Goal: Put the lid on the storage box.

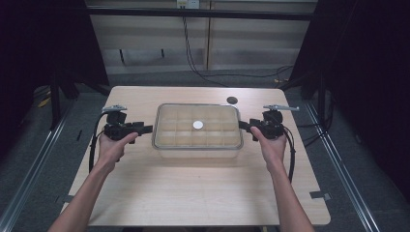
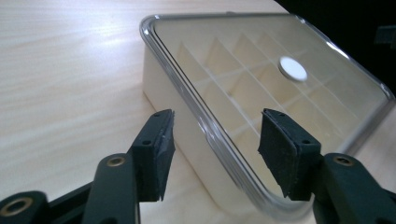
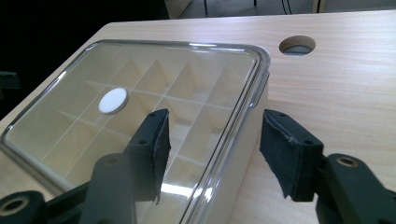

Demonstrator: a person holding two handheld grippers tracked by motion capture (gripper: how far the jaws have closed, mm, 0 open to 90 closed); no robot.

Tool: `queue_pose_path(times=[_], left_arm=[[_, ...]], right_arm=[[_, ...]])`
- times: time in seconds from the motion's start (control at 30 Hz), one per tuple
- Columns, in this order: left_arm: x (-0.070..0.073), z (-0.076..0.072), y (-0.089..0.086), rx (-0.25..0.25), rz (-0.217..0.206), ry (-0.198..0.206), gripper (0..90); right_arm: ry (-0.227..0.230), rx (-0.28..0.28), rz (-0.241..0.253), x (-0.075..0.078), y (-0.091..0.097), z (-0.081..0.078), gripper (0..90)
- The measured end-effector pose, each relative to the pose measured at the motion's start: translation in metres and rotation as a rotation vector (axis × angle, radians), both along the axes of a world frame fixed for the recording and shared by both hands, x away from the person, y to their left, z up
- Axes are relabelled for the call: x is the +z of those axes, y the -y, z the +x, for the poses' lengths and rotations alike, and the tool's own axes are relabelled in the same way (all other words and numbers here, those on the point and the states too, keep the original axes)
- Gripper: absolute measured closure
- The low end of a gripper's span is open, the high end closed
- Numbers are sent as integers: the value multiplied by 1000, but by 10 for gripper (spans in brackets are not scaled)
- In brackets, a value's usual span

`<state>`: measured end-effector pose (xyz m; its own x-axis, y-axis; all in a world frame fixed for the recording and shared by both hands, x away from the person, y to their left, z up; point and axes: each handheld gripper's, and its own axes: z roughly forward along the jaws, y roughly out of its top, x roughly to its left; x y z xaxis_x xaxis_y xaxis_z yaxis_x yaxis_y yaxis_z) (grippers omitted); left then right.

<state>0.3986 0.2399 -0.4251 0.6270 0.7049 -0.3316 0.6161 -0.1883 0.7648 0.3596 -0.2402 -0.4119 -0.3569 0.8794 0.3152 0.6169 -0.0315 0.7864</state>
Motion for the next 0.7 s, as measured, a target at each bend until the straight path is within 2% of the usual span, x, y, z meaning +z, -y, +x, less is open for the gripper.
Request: queue_pose_path(times=[0.07,0.13,0.2,0.27,0.33,0.37,0.47,0.57,0.7], left_arm=[[1,-7,-3,-5,6,1,430],[3,-16,-7,-10,-4,5,417],[5,-26,-11,-6,12,12,430],[5,-29,-11,-10,14,15,428],[4,-42,-13,-19,17,23,410],[3,-47,-14,-16,16,24,402],[-3,-61,-16,-34,51,34,397],[-10,-72,-18,-29,43,25,393],[-15,-86,-19,-19,54,17,381]], right_arm=[[9,7,16,-1,1,-7,397],[17,16,13,-2,1,-15,395],[21,26,12,-3,1,-25,402],[22,35,-6,-3,0,-35,401],[25,42,-22,-4,0,-45,399],[26,42,-21,-5,1,-50,397],[31,48,-18,-8,2,-67,396],[37,59,-7,-12,3,-83,396],[40,65,-3,-16,2,-101,383]])
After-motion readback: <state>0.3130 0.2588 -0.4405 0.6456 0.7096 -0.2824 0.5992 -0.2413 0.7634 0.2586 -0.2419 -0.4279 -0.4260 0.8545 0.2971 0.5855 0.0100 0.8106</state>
